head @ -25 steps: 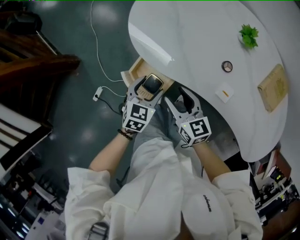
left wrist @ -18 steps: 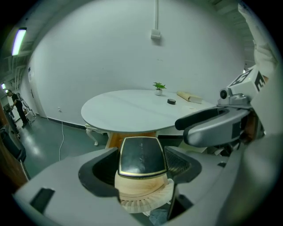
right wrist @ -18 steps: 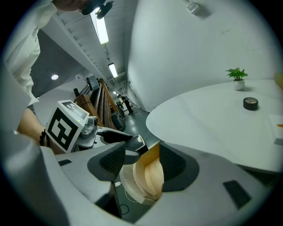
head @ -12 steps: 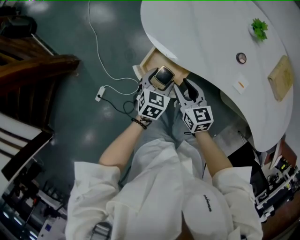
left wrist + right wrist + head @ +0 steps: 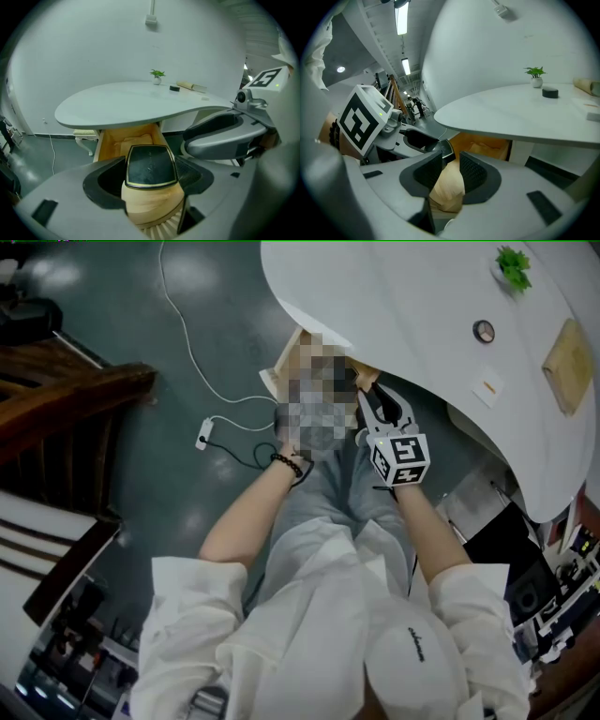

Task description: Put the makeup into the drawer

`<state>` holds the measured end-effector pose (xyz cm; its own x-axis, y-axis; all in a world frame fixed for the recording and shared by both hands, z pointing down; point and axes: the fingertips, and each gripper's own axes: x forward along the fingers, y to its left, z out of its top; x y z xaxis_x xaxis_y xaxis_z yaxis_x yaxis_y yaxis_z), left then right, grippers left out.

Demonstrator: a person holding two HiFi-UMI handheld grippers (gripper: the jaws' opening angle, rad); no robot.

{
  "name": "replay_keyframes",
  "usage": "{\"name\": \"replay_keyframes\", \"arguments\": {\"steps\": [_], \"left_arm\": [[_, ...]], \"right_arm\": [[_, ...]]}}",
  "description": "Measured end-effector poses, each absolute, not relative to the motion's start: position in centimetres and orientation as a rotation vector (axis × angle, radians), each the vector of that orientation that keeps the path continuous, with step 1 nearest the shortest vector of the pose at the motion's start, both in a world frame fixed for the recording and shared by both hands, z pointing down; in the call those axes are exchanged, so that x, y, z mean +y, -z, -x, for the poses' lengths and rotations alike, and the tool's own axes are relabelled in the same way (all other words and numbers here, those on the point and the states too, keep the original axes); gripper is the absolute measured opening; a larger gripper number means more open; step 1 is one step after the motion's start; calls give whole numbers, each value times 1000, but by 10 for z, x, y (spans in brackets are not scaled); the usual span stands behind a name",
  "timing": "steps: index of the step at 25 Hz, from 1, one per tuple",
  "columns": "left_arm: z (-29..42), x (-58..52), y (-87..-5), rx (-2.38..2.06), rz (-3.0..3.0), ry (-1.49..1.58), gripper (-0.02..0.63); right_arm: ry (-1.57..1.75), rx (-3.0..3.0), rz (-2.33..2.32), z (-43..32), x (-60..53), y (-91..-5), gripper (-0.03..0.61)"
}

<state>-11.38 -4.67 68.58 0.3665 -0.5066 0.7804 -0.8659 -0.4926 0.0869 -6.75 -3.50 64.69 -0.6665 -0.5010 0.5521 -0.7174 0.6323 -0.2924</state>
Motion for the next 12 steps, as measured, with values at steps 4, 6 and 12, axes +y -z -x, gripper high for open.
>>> {"name": "replay_keyframes", "arguments": {"steps": [4, 6, 12], "left_arm": [[104, -51, -701, -1137, -2139, -999, 342], [101, -53, -708, -1116, -2139, -1015, 342], [92, -55, -734, -1019, -2098, -1074, 342]], "right_arm": [[-719, -2397, -1011, 61, -41, -663, 118], [-727, -2387, -1023, 58, -44, -670, 118], [-758, -2352, -1037, 52, -46, -689, 124]]}}
